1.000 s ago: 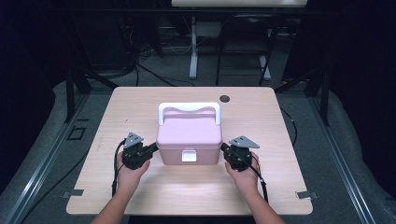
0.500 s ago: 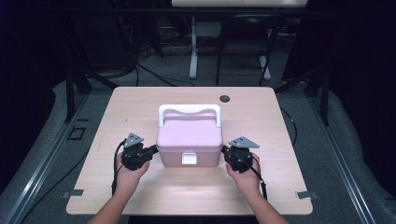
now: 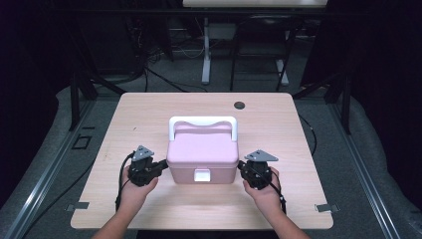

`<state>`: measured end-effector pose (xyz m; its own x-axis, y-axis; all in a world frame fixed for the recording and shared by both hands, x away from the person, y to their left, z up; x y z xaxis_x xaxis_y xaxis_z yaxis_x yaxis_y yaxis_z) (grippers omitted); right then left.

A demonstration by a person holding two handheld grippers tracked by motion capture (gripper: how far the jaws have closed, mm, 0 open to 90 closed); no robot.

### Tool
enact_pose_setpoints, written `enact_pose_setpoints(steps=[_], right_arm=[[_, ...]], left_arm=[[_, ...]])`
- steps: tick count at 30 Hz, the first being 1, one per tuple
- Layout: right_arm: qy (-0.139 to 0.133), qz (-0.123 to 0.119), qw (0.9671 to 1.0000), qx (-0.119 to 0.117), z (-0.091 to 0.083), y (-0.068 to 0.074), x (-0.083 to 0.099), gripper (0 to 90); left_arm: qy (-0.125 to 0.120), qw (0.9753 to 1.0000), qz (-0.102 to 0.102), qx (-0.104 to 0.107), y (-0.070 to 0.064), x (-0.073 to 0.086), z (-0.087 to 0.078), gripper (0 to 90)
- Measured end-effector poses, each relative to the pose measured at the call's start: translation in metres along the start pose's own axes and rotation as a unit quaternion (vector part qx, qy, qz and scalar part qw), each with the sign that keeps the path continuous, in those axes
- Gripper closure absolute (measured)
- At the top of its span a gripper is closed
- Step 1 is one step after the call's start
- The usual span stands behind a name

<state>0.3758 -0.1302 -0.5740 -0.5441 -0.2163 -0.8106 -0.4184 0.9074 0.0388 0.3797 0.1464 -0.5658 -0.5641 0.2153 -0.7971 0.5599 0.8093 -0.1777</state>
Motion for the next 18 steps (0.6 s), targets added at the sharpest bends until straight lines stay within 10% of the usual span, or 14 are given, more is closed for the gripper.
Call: enact_pose_setpoints(steps=[18], right_arm=[[0.012,-0.023,0.9996,-0.015,-0.024,0.011,0.017,89.8]], left_arm=[[0.017,0.9994,0.012,0.027,-0.017,0.018,-0.021,90.0]])
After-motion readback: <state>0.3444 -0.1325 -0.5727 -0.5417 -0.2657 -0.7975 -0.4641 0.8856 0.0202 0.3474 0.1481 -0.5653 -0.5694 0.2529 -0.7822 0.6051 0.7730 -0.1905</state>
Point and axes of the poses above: each handheld gripper's, and its own axes: z roughly forward along the jaws, x roughly out of its underside, y roughly to its left, the point moved 8 cm from there along z, roughly forward along the jaws, and after that the axes turned 2 degrees about x, right-handed, at the moved point
